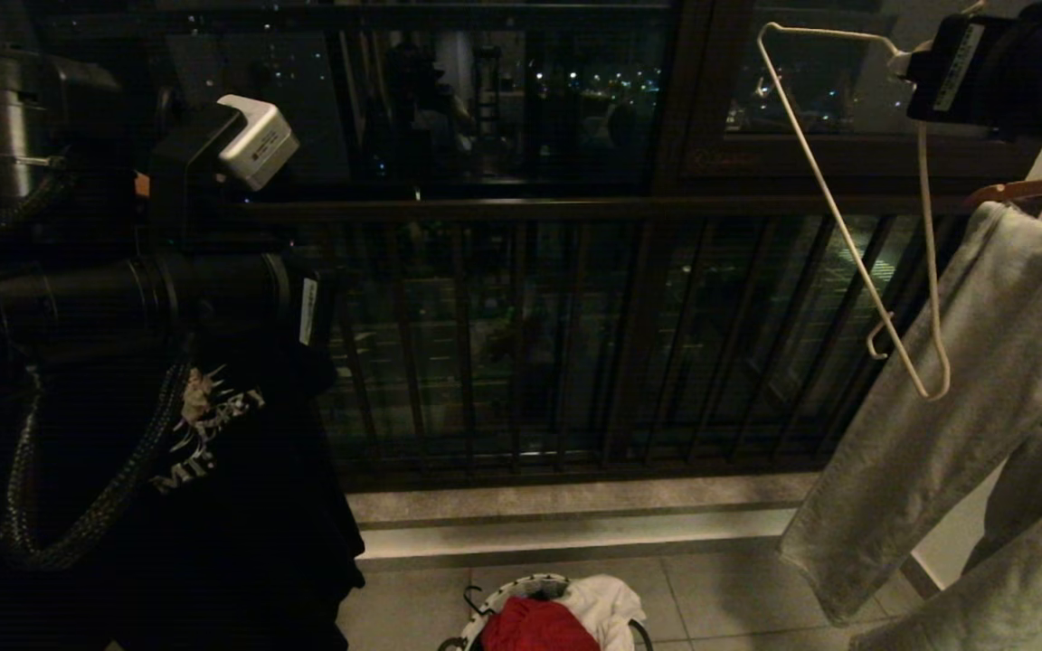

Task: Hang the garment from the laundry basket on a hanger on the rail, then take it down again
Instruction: Hang the clothes rack on the clothesline

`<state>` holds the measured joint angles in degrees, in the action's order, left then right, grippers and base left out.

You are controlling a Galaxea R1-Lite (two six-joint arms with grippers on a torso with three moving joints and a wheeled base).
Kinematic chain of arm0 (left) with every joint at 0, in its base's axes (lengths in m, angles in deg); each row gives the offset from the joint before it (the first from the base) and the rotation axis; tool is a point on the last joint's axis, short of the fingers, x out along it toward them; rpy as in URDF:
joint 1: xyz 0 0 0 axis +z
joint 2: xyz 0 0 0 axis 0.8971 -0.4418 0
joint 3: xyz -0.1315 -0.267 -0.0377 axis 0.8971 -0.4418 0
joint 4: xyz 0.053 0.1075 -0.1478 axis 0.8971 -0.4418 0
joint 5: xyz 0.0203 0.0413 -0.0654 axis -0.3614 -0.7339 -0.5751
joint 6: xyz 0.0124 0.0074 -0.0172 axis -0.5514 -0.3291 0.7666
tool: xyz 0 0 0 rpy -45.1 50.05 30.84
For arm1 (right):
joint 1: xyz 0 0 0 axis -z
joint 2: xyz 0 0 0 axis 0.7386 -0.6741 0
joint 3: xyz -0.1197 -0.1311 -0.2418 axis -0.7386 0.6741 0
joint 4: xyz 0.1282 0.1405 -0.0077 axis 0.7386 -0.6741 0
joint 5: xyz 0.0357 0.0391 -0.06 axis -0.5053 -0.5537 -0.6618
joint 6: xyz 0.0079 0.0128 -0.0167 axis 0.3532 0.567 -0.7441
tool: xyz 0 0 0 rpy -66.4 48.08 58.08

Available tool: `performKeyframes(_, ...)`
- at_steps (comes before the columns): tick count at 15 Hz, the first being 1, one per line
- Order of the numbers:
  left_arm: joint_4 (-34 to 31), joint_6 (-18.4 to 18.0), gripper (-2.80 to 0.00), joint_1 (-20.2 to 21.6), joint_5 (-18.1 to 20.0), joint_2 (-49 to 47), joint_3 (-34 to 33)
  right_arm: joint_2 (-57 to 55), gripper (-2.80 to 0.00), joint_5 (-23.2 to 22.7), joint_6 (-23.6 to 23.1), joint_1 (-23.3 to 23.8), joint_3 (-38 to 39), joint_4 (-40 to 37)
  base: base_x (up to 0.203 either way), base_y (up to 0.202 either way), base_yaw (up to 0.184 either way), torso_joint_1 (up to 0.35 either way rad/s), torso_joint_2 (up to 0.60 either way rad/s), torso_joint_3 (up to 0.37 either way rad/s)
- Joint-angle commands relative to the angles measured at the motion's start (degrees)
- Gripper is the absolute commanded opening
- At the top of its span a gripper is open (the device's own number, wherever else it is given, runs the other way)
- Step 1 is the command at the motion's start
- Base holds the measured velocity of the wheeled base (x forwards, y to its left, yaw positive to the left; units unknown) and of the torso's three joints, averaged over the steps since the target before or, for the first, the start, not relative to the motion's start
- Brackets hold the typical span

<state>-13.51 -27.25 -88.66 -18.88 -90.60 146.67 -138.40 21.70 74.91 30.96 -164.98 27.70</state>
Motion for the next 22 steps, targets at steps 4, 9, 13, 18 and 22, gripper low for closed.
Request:
performKeyframes(4, 0.05, -0.04, -2.8, 0.01, 0.02, -0.12, -0.08, -2.73, -2.8, -0.34, -0.2, 0.98, -1.83, -1.63, 0.0, 0.0, 0.0, 0.0, 0.0, 0.0)
performKeyframes(9, 0.05, -0.13, -2.8, 0.01, 0.02, -0.12, -0.08, -5.08, -2.8, -1.1, -1.72, 0.93, -4.51, -1.81, 0.0, 0.0, 0.0, 0.0, 0.0, 0.0)
performKeyframes(13, 0.05, -0.04, -2.8, 0.01, 0.02, 0.05, 0.0, -6.68, -2.8, -1.2, -2.48, 0.93, -5.37, -3.59, 0.0, 0.0, 0.0, 0.0, 0.0, 0.0)
performKeyframes(18, 0.05, -0.13, -2.8, 0.01, 0.02, 0.05, -0.08, -8.53, -2.8, -1.37, -5.04, 0.93, -6.1, -3.51, 0.0, 0.0, 0.0, 0.0, 0.0, 0.0)
performKeyframes(22, 0.05, -0.13, -2.8, 0.01, 0.02, -0.04, -0.08, -8.66, -2.8, -1.37, -5.07, 0.93, -5.57, -3.69, 0.0, 0.0, 0.0, 0.0, 0.0, 0.0)
